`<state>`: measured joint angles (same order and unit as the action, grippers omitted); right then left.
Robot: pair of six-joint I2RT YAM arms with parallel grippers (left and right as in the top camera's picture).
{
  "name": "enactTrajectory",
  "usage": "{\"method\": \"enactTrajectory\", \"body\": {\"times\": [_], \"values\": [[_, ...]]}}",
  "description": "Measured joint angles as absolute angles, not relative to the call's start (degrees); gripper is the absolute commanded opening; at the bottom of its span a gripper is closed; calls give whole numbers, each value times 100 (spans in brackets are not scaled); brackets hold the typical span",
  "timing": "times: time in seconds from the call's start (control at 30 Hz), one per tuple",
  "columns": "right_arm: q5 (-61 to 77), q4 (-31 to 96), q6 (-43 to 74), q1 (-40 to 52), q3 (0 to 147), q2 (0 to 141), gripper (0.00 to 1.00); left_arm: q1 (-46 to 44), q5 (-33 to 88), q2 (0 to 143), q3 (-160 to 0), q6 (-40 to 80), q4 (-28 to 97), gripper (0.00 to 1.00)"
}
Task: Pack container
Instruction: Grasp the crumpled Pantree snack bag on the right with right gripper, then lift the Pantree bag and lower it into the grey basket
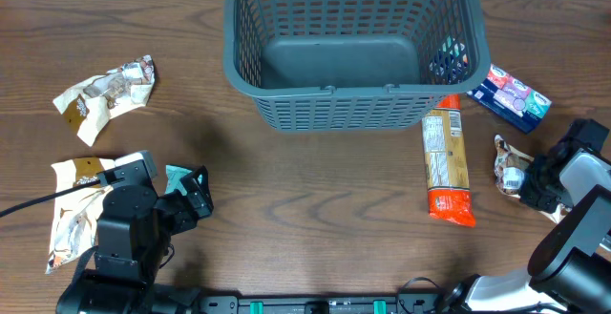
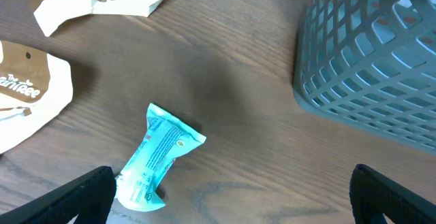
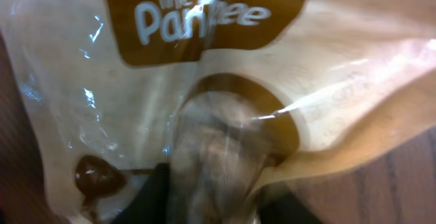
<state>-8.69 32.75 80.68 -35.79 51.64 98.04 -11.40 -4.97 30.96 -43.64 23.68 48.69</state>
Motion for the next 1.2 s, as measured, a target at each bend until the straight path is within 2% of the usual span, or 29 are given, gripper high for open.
{"method": "enactTrajectory", "body": {"times": [0.33,0.63,1.0,1.2], "values": [[-860,3256,7937,-3579,5164,9758,1,-1140,-497,3096,-4364,2368,4871,99],[-611,3476,6910,-3583,5507,9618,1,-1140,-495,3096,-4364,2368,4871,98],[-410,3804,5610,-3686,7126,7404,1,-1140,-495,3096,-4364,2368,4871,99],[768,2888,5039,-3691,7487,6558,1,-1140,-497,3096,-4364,2368,4871,99]]}}
